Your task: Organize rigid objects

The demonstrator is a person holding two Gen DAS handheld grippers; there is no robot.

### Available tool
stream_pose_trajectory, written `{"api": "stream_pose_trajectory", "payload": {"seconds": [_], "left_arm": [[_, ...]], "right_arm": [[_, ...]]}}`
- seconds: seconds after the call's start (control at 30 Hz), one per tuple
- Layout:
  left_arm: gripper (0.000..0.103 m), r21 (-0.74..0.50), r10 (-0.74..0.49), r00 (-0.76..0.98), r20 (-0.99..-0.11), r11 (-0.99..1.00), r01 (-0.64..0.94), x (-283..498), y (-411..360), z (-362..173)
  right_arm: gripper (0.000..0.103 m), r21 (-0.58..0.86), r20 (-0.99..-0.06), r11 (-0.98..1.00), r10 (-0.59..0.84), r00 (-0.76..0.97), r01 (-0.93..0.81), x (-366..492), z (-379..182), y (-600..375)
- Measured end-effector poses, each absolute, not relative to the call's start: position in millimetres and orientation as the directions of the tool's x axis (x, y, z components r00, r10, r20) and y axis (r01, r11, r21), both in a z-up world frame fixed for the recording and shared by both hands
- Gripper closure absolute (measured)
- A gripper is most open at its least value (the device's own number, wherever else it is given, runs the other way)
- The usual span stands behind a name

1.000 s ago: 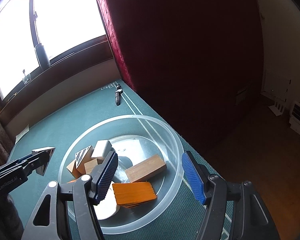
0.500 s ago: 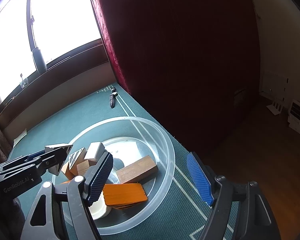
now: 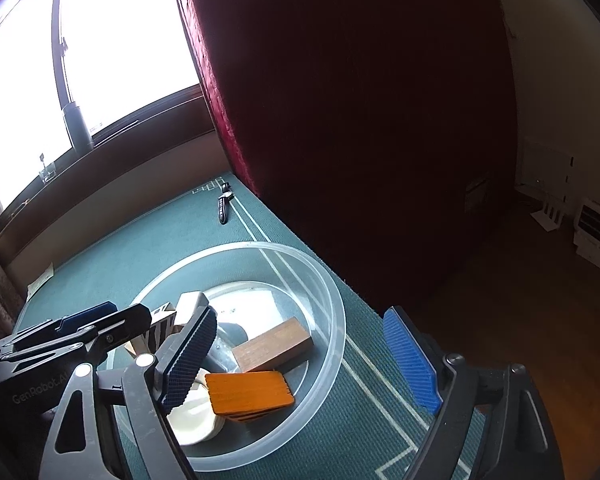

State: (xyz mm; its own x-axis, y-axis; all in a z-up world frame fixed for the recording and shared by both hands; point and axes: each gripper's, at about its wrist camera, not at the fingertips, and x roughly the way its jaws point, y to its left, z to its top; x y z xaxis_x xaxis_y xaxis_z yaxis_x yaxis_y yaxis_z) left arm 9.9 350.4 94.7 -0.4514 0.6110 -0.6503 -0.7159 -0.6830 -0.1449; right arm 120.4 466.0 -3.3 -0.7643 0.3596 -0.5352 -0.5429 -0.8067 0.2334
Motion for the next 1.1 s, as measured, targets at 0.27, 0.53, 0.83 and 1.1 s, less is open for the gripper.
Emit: {"api": "stream_pose_trajectory", "payload": {"seconds": [0.27, 0.53, 0.83, 1.1], "left_arm": [[0.031, -0.144, 0.577, -0.499, -0.647, -0.734, -0.663, 1.6, 333.4, 94.4], [0.024, -0.13, 0.547, -0.548, -0.632, -0.773, -0.621, -1.9, 310.2, 92.2], [0.015, -0.052, 0.525, -0.571, -0.632, -0.763, -0.644, 11.3, 304.6, 90.3], [0.014, -0.005, 0.479, -0.591, -0.649, -0.78, -0.626, 24.0, 303.6, 84.7]], "right_arm": [[0.003, 0.237, -0.541, -0.807, 0.352, -0.763, -0.541, 117.8, -4.1, 465.2], [0.001, 0.237, -0.54, -0.812, 0.346, -0.767, -0.533, 118.4, -2.5, 463.4], [0.0, 0.203, -0.575, -0.828, 0.331, -0.748, -0.522, 119.8, -4.6, 462.9], [0.0, 0.174, -0.594, -0.863, 0.292, -0.749, -0.474, 124.4, -8.2, 453.1]]}}
